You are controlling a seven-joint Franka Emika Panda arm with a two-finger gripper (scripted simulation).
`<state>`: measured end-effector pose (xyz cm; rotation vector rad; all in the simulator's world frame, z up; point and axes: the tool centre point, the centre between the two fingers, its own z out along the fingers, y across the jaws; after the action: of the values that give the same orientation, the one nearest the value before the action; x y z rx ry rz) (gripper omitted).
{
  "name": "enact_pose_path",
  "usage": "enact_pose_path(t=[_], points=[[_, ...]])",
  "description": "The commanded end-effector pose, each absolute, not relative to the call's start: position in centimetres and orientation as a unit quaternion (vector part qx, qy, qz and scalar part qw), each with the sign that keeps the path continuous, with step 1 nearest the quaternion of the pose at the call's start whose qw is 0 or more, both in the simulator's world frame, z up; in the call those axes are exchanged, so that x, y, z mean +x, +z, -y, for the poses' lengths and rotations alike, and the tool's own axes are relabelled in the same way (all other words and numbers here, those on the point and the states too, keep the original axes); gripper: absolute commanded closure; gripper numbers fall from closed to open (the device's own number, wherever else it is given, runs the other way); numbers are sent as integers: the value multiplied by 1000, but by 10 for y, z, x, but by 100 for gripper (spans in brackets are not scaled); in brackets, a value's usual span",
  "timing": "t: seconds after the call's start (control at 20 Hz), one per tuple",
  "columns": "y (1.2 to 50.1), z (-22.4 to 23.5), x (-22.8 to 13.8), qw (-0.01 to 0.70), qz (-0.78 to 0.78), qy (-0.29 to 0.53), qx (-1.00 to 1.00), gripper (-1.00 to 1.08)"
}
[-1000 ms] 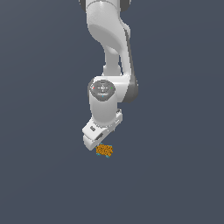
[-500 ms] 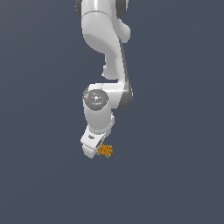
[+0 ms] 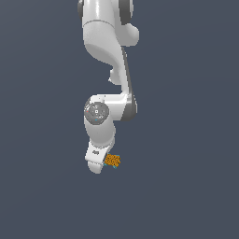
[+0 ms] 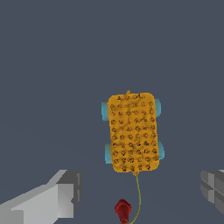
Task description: Pick up the object and move it to a goal position.
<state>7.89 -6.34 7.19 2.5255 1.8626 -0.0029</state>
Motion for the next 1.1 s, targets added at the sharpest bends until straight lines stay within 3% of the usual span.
enact_pose_path(t=[0.0,0.6,1.05], points=[[69,66,80,1,-606,0,795,-92],[62,69,81,0,-620,0,784,-92],[21,69,80,0,-622,0,783,-92]])
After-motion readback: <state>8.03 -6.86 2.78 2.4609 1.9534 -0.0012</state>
